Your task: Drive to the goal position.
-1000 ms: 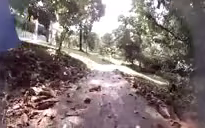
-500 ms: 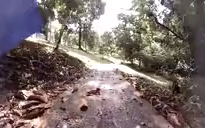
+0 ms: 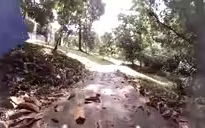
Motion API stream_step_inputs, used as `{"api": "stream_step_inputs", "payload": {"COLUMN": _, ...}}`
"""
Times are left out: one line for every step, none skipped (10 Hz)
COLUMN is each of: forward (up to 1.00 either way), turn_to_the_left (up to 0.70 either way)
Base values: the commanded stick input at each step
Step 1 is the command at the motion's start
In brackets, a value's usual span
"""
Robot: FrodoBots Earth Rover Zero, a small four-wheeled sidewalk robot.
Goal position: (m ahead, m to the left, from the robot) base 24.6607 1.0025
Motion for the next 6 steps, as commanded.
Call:
{"api": "stream_step_inputs", "payload": {"forward": 0.5, "turn_to_the_left": 0.08}}
{"api": "stream_step_inputs", "payload": {"forward": 0.5, "turn_to_the_left": 0.0}}
{"api": "stream_step_inputs", "payload": {"forward": 0.5, "turn_to_the_left": 0.0}}
{"api": "stream_step_inputs", "payload": {"forward": 0.5, "turn_to_the_left": 0.0}}
{"api": "stream_step_inputs", "payload": {"forward": 0.5, "turn_to_the_left": 0.0}}
{"api": "stream_step_inputs", "payload": {"forward": 0.5, "turn_to_the_left": 0.0}}
